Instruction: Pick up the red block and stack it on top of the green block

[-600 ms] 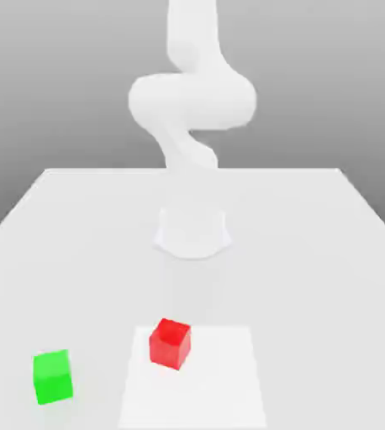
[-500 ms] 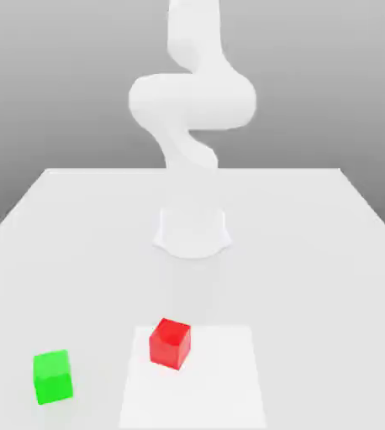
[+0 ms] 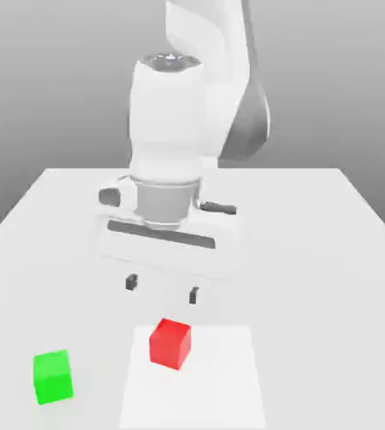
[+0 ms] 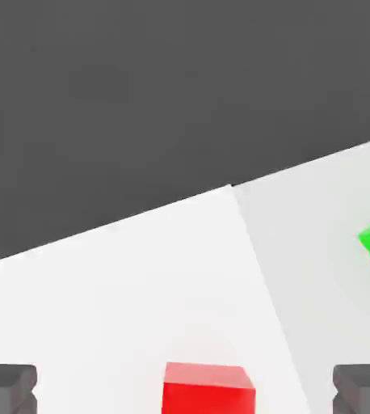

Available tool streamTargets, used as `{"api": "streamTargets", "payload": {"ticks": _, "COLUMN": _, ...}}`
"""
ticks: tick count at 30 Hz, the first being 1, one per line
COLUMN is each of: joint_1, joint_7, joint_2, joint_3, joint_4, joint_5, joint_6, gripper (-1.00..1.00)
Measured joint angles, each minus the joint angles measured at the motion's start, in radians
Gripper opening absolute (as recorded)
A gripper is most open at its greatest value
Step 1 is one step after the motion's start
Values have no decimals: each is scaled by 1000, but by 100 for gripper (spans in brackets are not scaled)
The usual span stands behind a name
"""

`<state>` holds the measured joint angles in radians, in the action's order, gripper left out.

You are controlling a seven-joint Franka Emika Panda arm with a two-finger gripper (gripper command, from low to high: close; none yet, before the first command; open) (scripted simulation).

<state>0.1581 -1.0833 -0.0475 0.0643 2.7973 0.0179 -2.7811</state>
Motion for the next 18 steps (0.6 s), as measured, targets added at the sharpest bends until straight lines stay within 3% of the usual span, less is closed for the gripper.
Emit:
{"api": "streamTargets", "payload": {"ticks": 7, "joint_1": -17, "joint_7": -27, "joint_2": 237, "joint_3": -26, "joint_4": -10, "joint_5": 19, "joint_6": -198, "gripper": 0}}
{"api": "streamTargets", "payload": {"ticks": 8, "joint_1": -24, "joint_7": -31, "joint_2": 266, "joint_3": -34, "joint_4": -13, "joint_5": 25, "joint_6": -222, "gripper": -100}}
{"api": "streamTargets", "payload": {"ticks": 14, "joint_1": -24, "joint_7": -34, "joint_2": 280, "joint_3": -36, "joint_4": -15, "joint_5": 30, "joint_6": -236, "gripper": -100}}
{"api": "streamTargets", "payload": {"ticks": 18, "joint_1": -12, "joint_7": -19, "joint_2": 187, "joint_3": -18, "joint_4": -3, "joint_5": 6, "joint_6": -156, "gripper": -100}}
